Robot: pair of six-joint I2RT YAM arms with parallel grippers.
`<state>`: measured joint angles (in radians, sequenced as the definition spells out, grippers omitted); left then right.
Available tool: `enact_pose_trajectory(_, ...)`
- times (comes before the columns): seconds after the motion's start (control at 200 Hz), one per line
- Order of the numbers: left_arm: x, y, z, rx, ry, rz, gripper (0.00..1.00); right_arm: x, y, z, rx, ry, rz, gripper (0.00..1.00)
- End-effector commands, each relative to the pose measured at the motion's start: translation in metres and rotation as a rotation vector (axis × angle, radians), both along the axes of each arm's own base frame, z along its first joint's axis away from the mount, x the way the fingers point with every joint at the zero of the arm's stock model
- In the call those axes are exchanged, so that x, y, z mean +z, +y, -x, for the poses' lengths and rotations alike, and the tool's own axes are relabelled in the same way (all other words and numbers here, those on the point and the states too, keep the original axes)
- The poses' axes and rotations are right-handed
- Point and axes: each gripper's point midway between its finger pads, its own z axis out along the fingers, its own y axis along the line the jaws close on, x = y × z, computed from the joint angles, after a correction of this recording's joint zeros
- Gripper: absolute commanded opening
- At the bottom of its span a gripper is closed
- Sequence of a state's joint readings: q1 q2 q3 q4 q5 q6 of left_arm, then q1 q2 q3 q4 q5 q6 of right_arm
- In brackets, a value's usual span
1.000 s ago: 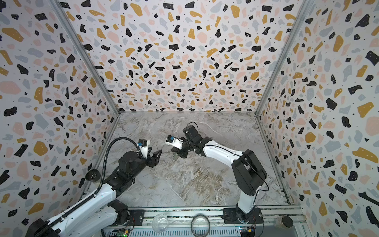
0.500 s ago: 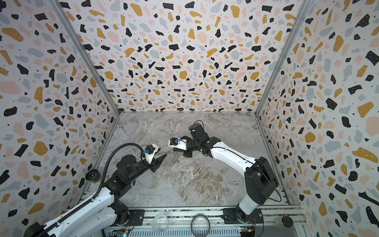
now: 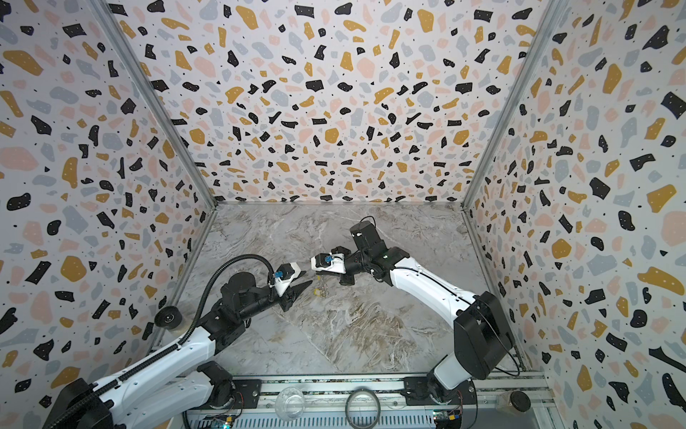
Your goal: Remove the keys from the keyring
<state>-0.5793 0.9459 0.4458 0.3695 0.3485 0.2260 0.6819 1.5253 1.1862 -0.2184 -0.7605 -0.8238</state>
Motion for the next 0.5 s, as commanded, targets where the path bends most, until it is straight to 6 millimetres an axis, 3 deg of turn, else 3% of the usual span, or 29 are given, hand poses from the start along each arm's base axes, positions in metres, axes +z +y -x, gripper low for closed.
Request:
enact_pose_trajectory(0.0,0.034,-0.011,-0.001,-0.043,-0.094,0.052,0.34,0.016,-0.004,0.011,0.039,-0.019,-0.035,0.0)
enact_pose_trajectory(0.496,0.025,-0.024,0.001,-0.084,-0.078,0.02,0.25,0.022,-0.004,0.015,0.06,-0.021,-0.071,0.0)
